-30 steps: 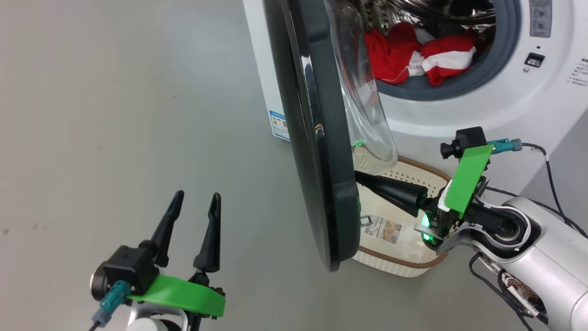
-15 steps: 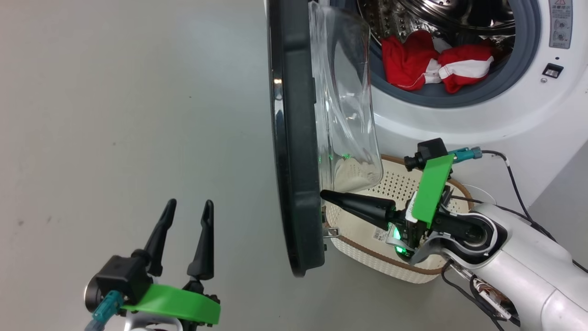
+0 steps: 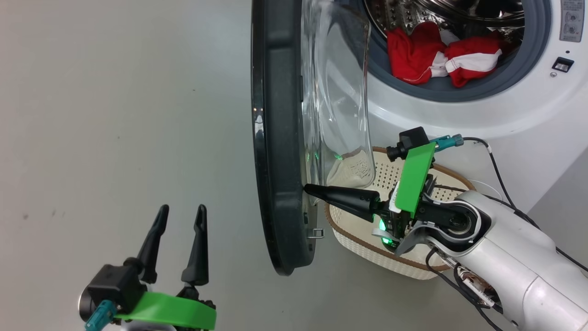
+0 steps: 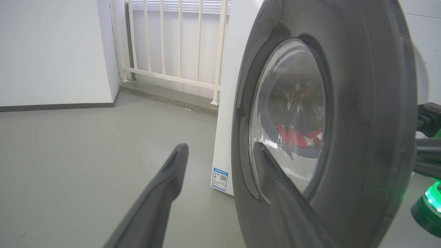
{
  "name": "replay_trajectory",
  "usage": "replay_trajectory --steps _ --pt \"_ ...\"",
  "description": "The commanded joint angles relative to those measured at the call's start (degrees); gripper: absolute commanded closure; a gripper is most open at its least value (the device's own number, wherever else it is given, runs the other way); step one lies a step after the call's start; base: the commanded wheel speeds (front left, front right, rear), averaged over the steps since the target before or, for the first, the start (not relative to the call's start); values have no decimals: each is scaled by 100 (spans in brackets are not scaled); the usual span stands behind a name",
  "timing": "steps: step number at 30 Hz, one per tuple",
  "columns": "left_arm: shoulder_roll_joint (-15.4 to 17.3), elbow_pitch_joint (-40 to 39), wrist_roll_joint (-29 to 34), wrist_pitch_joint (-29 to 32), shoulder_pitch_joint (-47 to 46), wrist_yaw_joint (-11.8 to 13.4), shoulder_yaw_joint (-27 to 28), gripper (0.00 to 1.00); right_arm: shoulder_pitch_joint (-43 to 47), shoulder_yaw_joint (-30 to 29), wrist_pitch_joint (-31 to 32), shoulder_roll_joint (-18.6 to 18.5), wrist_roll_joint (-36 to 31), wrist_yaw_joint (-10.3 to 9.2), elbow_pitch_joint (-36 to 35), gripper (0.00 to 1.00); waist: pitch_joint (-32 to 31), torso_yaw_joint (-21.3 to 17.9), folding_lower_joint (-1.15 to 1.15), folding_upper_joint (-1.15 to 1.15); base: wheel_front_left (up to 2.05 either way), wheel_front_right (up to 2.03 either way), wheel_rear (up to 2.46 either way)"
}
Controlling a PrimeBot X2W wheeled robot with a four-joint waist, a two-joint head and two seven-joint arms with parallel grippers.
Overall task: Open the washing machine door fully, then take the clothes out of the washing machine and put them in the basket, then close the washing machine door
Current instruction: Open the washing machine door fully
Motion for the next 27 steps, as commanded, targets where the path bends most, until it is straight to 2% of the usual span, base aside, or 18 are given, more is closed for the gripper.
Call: replay_trajectory --steps 1,7,9,10,11,12,13,19,24,27 --pt "120 -168 -26 -35 -38 57 219 0 -74 -20 23 135 -87 30 -103 100 -10 -2 0 0 0 0 0" --pt "177 -154 -43 8 -41 23 176 0 -63 -11 -162 122 -429 30 7 100 -78 -28 0 0 0 0 0" --pt "191 -130 -60 33 -53 -2 154 0 -29 -14 -281 83 -571 30 20 67 -111 -41 0 0 0 0 0" --pt "197 -115 -71 49 -58 -15 143 0 -2 -17 -332 58 -629 30 21 64 -130 -49 0 0 0 0 0" --pt "203 -103 -82 63 -64 -27 133 0 21 -21 -413 23 -703 30 28 55 -144 -56 0 0 0 0 0" --pt "209 -91 -91 76 -72 -41 120 0 43 -18 -504 -20 -794 30 30 26 -158 -64 0 0 0 0 0" --pt "208 -78 -109 87 -79 -51 113 0 68 -9 -596 -69 -898 30 22 2 -175 -72 0 0 0 0 0" --pt "183 20 -247 124 -139 -59 122 0 308 211 -1197 -464 -1747 30 -128 0 -315 -126 0 0 0 0 0" --pt "150 64 -362 114 -118 2 169 0 611 365 -1991 -727 -2416 30 -115 0 -498 -190 0 0 0 0 0" --pt "170 93 -364 225 -78 34 130 0 704 548 -2559 -888 -3030 30 -5 0 -570 -222 0 0 0 0 0"
